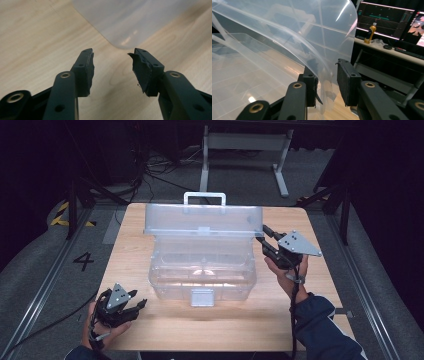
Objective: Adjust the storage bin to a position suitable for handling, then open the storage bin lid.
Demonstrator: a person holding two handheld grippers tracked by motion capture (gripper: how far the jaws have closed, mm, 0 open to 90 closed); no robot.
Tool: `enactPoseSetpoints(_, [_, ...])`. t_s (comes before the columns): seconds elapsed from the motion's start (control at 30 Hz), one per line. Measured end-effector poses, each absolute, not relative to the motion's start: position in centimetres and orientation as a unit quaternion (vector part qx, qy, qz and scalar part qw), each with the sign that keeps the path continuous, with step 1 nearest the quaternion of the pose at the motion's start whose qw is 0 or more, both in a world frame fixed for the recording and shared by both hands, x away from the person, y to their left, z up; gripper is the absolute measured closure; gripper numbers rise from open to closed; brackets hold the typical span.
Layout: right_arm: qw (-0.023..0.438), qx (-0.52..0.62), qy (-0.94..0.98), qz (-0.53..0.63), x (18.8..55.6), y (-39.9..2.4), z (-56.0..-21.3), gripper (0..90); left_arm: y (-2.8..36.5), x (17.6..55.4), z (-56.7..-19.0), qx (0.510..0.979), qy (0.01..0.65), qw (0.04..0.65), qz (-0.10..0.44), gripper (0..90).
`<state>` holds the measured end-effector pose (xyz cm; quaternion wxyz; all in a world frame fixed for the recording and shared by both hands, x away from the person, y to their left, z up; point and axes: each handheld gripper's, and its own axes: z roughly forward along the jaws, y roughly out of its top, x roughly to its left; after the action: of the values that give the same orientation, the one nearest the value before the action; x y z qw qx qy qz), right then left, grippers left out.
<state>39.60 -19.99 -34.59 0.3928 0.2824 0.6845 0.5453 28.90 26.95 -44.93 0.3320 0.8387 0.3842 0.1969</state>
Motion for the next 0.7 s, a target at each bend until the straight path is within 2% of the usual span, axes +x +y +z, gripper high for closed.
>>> enactPoseSetpoints(0.13, [0.412,0.285,0.68,0.535,39.7,-19.7,-34.4,72.9,26.9,28.9,-46.0,0.848,0.378,0.328,0.174,45.5])
enactPoseSetpoints(0.3, [0.413,0.291,0.677,0.535,40.1,-19.6,-34.2,73.8,26.9,29.4,-47.0,0.853,0.383,0.32,0.15,43.1])
enactPoseSetpoints(0.57, [0.412,0.289,0.678,0.536,40.3,-19.7,-34.1,74.1,27.6,29.8,-47.5,0.848,0.388,0.331,0.143,40.1])
enactPoseSetpoints(0.7, [0.416,0.288,0.68,0.531,40.4,-19.6,-34.0,74.6,27.7,29.9,-48.0,0.842,0.386,0.345,0.15,34.0])
